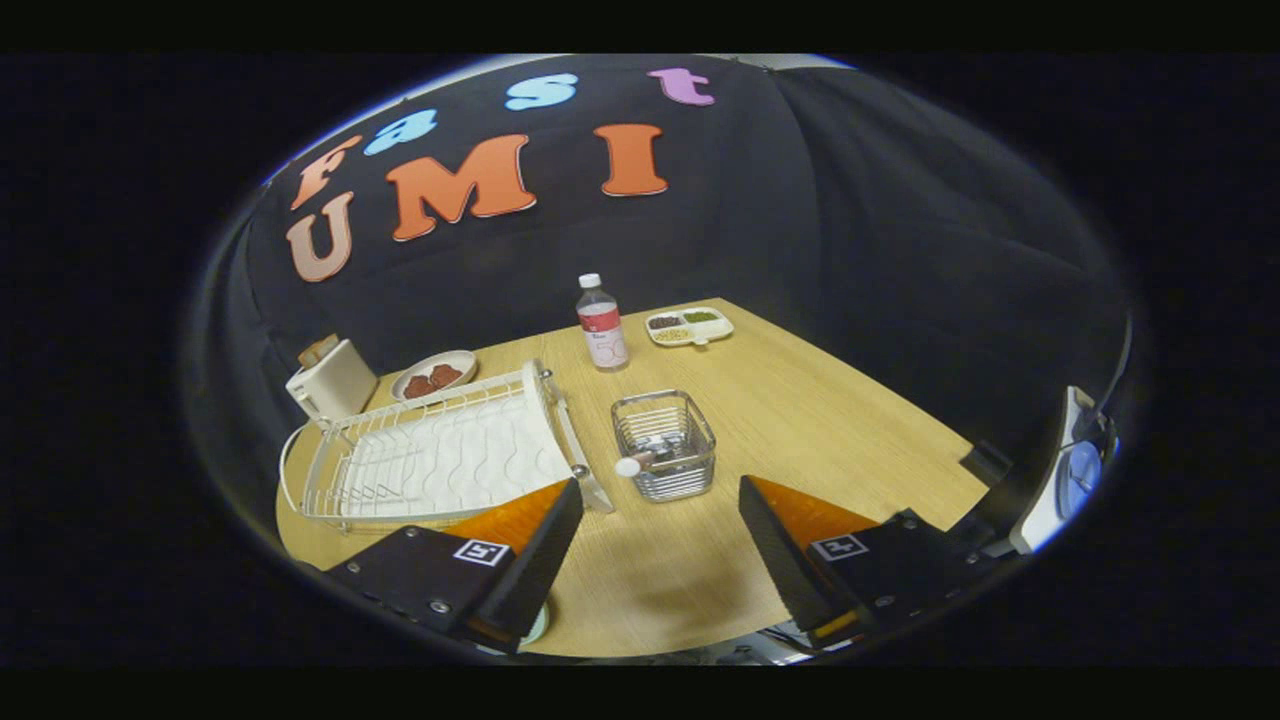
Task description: Take the plate from the dish rack, then take the spoon from the basket and place it into the plate.
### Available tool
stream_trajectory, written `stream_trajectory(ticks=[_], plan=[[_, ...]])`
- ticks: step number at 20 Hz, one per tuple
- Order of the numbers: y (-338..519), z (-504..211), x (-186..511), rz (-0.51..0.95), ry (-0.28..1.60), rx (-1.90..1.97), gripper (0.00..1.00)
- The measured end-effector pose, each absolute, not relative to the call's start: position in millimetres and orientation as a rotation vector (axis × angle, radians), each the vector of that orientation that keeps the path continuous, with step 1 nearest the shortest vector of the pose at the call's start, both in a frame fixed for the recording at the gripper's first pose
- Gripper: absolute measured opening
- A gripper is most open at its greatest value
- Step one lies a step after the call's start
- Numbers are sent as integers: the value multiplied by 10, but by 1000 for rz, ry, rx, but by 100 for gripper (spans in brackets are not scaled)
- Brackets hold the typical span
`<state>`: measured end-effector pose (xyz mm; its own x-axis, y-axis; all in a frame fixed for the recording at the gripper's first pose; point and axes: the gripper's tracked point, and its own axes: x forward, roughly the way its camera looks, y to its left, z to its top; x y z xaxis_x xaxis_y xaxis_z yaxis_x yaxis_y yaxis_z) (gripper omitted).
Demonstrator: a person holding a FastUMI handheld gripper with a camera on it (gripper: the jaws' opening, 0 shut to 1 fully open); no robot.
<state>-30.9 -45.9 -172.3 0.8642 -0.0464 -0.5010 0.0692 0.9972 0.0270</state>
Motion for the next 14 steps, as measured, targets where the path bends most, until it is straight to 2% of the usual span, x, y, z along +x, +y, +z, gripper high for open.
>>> stream_trajectory(ticks=[4,6,7,14], plan=[[-406,-1695,-110,-17,475,-28,93],[-371,-1763,-41,9,477,-57,86],[-355,-1822,-20,18,485,-63,77],[-344,-1964,161,50,500,-64,37]])
